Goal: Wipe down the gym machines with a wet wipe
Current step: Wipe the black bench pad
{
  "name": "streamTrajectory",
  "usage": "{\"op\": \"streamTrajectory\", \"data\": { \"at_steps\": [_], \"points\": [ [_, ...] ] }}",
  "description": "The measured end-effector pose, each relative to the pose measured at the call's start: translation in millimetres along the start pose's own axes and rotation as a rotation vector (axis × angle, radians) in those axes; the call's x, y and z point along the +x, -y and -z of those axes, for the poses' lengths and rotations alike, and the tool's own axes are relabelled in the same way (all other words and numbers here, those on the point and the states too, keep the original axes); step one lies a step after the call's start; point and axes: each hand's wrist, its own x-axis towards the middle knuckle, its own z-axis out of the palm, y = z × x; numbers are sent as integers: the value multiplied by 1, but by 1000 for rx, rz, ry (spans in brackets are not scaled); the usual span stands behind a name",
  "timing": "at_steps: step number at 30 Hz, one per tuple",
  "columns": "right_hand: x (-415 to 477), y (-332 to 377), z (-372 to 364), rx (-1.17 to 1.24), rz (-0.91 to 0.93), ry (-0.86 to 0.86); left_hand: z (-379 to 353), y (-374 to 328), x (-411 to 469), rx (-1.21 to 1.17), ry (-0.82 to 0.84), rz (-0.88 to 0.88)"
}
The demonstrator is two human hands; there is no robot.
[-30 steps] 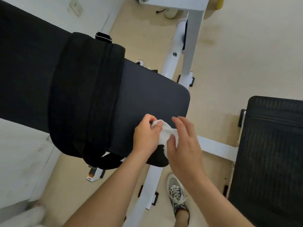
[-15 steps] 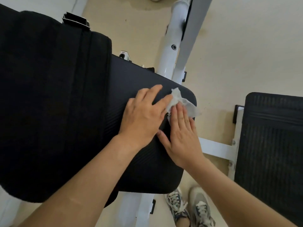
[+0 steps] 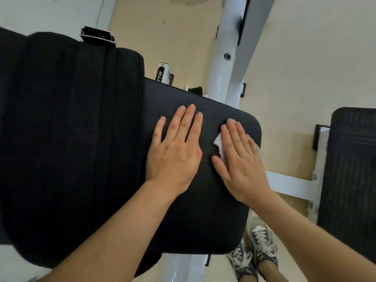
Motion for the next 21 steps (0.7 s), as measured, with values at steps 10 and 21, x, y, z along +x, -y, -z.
{"op": "streamTrajectory", "data": {
  "at_steps": [10,21],
  "points": [
    [-72,78,-18,107,92,43,-5,0,2,-61,-98,-15],
    [40,38,0,131,-172,-91,-2,1,3,-306,-215,20]
  ]
}}
